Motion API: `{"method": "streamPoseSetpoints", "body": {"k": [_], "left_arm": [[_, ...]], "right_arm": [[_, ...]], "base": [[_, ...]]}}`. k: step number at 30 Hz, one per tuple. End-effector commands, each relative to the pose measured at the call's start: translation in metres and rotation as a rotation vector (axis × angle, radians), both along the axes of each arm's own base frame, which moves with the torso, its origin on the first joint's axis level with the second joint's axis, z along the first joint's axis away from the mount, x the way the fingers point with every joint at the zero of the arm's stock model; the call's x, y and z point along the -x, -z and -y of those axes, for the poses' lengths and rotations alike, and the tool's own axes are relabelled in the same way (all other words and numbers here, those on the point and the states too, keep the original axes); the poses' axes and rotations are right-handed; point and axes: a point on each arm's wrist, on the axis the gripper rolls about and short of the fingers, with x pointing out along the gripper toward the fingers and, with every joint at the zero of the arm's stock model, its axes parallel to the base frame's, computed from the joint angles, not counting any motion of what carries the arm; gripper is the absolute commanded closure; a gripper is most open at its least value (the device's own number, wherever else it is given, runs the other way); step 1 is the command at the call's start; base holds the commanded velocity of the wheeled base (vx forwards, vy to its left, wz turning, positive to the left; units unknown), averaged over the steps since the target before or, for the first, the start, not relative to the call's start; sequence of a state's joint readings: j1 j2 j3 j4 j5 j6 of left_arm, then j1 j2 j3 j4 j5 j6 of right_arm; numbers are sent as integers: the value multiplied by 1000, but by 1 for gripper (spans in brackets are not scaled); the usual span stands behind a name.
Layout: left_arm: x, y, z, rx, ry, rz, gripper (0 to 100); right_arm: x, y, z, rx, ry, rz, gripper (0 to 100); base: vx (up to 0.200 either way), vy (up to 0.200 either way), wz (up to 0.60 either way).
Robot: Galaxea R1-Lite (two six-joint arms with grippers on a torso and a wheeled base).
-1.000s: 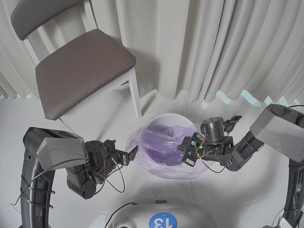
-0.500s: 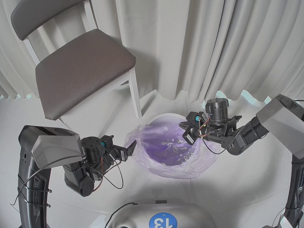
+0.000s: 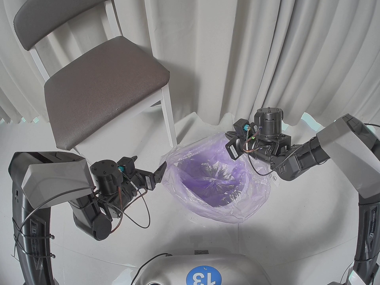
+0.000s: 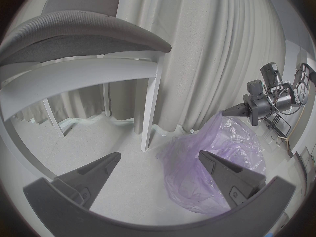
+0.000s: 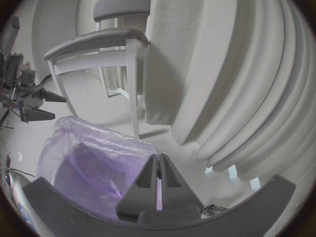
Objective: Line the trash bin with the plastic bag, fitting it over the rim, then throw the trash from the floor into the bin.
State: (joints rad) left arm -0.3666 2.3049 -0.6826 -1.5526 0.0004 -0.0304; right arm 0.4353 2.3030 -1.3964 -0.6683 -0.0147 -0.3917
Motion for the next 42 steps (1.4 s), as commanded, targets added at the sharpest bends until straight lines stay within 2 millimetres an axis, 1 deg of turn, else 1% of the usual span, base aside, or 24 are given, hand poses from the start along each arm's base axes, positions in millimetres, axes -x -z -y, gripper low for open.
{"method": "streamPoseSetpoints", "body": {"k": [1, 10, 16, 21, 26, 29, 30, 31, 32, 33, 38, 42], "left_arm": [[0, -6, -1, 9, -4, 28, 0], [1, -6, 0, 9, -1, 28, 0], [1, -3, 2, 5, 2, 22, 0], [1, -2, 1, 5, 2, 17, 0], [1, -1, 2, 3, 4, 13, 0], [1, 0, 2, 3, 4, 11, 0], [2, 0, 2, 1, 5, 10, 0], [2, 0, 2, 1, 5, 10, 0], [1, 1, 3, 0, 5, 9, 0], [1, 2, 3, -1, 4, 6, 0], [0, 4, 2, -2, 2, 5, 0], [0, 5, 3, -3, 4, 2, 0]], "right_arm": [[-10, 0, -3, -15, 28, 23, 100], [-22, -7, -7, -76, 71, 53, 100], [-30, -8, -9, -110, 81, 67, 100], [-40, -20, -12, -173, 134, 113, 100], [-39, -25, -13, -189, 134, 124, 100], [-38, -23, -14, -185, 133, 116, 100], [-39, -16, -16, -179, 131, 105, 100], [-39, -16, -16, -179, 131, 105, 100], [-41, -7, -19, -174, 127, 92, 100], [-43, -3, -21, -172, 126, 91, 100], [-47, 5, -26, -169, 121, 89, 100], [-51, 9, -26, -170, 124, 90, 100]], "base": [[0, 0, 0], [0, 0, 0], [0, 0, 0], [0, 0, 0], [0, 0, 0], [0, 0, 0], [0, 0, 0], [0, 0, 0], [0, 0, 0], [0, 0, 0], [0, 0, 0], [0, 0, 0]]}}
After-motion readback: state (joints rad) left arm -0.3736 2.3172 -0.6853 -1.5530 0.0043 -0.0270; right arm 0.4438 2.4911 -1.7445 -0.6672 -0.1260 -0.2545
